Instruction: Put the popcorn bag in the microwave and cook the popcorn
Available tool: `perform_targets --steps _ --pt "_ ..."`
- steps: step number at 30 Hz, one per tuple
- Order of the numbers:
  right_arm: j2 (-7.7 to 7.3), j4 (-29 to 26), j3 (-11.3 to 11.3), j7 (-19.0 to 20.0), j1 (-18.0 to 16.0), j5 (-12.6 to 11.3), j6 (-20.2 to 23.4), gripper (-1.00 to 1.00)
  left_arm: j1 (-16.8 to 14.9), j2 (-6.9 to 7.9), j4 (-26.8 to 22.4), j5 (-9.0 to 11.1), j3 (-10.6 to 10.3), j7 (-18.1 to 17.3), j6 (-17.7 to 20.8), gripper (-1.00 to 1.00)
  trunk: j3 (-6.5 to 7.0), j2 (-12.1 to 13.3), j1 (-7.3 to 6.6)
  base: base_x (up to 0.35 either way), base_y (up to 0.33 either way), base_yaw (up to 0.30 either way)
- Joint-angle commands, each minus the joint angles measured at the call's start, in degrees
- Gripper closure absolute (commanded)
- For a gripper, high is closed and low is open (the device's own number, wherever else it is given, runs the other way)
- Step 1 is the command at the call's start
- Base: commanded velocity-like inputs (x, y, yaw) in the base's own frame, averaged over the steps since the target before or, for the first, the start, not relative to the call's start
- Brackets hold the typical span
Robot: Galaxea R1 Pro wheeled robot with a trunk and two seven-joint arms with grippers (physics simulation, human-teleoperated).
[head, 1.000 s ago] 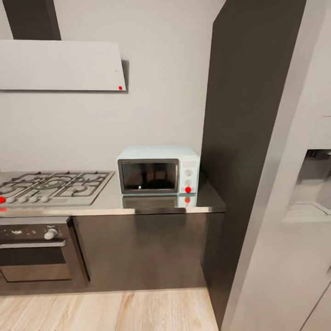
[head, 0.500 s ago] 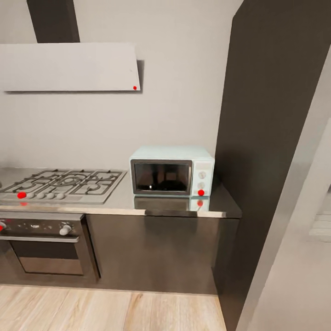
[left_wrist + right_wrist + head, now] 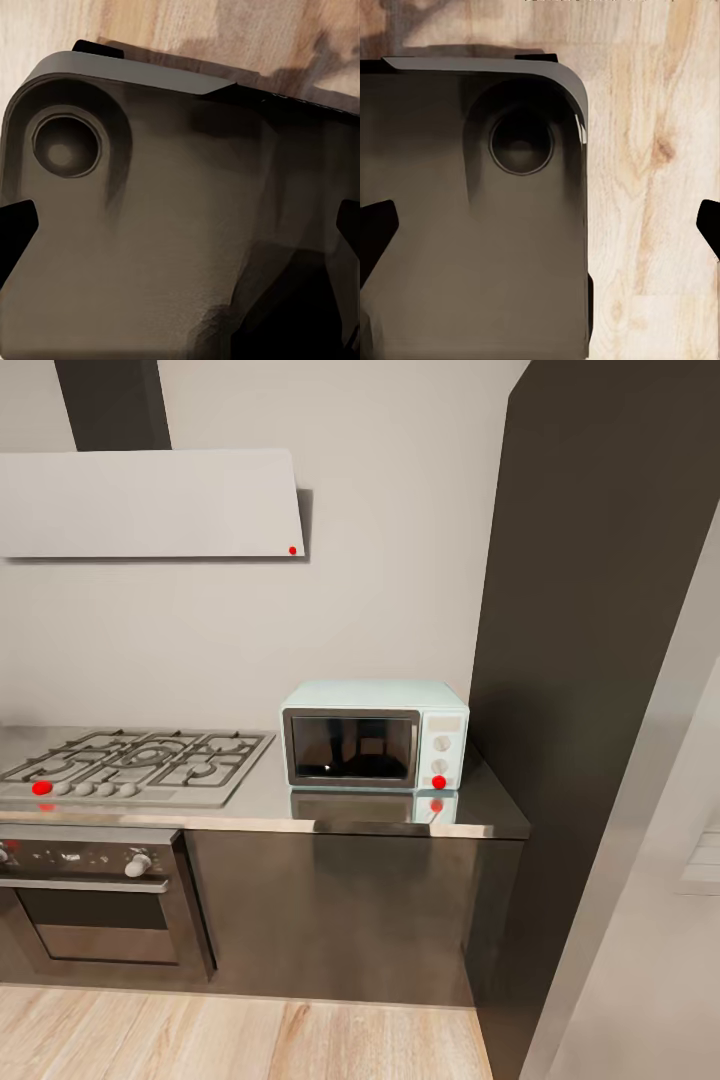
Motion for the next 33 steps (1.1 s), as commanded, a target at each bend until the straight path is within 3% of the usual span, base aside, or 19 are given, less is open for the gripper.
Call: perform_targets --steps 1,12,15,18,20,22,24,28,29,30,33 --pt "0.0 0.1 0.3 0.0 0.0 0.1 -0.4 -1.0 0.0 -0.04 -0.1 0.3 0.2 0.0 0.1 -1.0 -0.04 0.0 0.0 0.0 0.0 0.0" --pt "0.08 0.0 0.0 0.1 0.0 0.4 -0.5 -1.0 0.0 -0.06 -0.1 0.3 0.2 0.0 0.1 -1.0 -0.04 0.0 0.0 0.0 0.0 0.0" --pt "-0.01 -2.5 0.0 0.5 -0.1 1.3 -0.4 -1.0 0.0 -0.05 -0.1 0.3 0.2 0.0 0.1 -1.0 -0.04 0.0 0.0 0.0 0.0 0.0" --pt "0.04 -12.5 0.0 0.6 -0.1 7.4 2.4 -1.0 0.0 -0.05 -0.1 0.3 0.2 0.0 0.1 -1.0 -0.04 0.0 0.0 0.0 0.0 0.0" --pt "0.09 -22.9 -0.1 0.7 -0.1 10.6 8.6 -1.0 0.0 -0.05 -0.1 0.3 0.2 0.0 0.1 -1.0 -0.04 0.0 0.0 0.0 0.0 0.0" --pt "0.09 -33.6 -0.1 0.7 -0.1 11.7 15.2 -1.0 0.0 -0.05 -0.1 0.3 0.2 0.0 0.1 -1.0 -0.04 0.0 0.0 0.0 0.0 0.0" --pt "0.07 -47.8 -0.1 0.7 -0.1 12.5 22.0 -1.0 0.0 0.01 -0.1 0.3 0.2 0.0 0.1 -1.0 -0.04 0.0 0.0 0.0 0.0 0.0" --pt "0.01 -61.7 0.0 0.8 -0.1 12.9 29.6 -1.0 0.0 0.03 -0.1 0.3 0.2 0.0 0.1 -1.0 -0.04 0.0 0.0 0.0 0.0 0.0" --pt "0.0 -73.3 0.1 0.9 -0.1 12.9 38.0 -1.0 0.0 0.03 -0.1 0.3 0.2 0.0 0.1 -1.0 -0.04 0.0 0.0 0.0 0.0 0.0" --pt "0.0 -79.2 0.2 0.9 -0.1 12.9 41.9 -1.0 0.0 0.04 -0.1 0.3 0.2 0.0 0.1 -1.0 -0.04 0.0 0.0 0.0 0.0 0.0" --pt "0.08 -85.7 2.2 0.9 -3.2 12.8 49.5 -1.0 0.0 0.04 -0.1 0.3 0.2 0.0 0.1 -1.0 -0.04 0.0 0.0 0.0 0.0 0.0"
